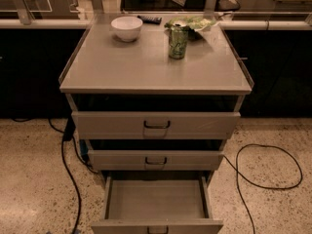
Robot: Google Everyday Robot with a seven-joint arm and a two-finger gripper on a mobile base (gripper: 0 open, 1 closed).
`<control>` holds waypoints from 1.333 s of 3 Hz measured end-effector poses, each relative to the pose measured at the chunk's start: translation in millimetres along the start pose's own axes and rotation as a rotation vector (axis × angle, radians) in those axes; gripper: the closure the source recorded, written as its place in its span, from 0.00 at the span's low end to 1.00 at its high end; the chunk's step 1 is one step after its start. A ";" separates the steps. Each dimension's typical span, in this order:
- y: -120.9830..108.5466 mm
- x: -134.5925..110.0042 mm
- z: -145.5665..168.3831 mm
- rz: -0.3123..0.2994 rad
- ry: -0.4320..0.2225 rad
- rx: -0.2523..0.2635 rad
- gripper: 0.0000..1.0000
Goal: Close bottom drawer
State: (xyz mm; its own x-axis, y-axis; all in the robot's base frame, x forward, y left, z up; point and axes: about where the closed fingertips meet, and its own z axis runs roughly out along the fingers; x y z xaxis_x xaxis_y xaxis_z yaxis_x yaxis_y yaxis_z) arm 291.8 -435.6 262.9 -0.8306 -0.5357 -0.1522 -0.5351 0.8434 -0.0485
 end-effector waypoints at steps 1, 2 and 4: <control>27.9 4.1 3.2 -0.148 -0.035 -0.020 0.00; 27.9 4.1 3.2 -0.148 -0.035 -0.020 0.00; 48.3 6.5 24.6 -0.242 -0.009 -0.065 0.00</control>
Offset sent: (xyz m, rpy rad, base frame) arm -0.0141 0.0173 -0.0039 0.0126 -0.0220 0.1091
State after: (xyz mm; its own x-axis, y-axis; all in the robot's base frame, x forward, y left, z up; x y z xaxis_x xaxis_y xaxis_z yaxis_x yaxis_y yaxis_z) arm 264.3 -397.3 235.2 -0.6759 -0.7211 -0.1524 -0.7272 0.6861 -0.0209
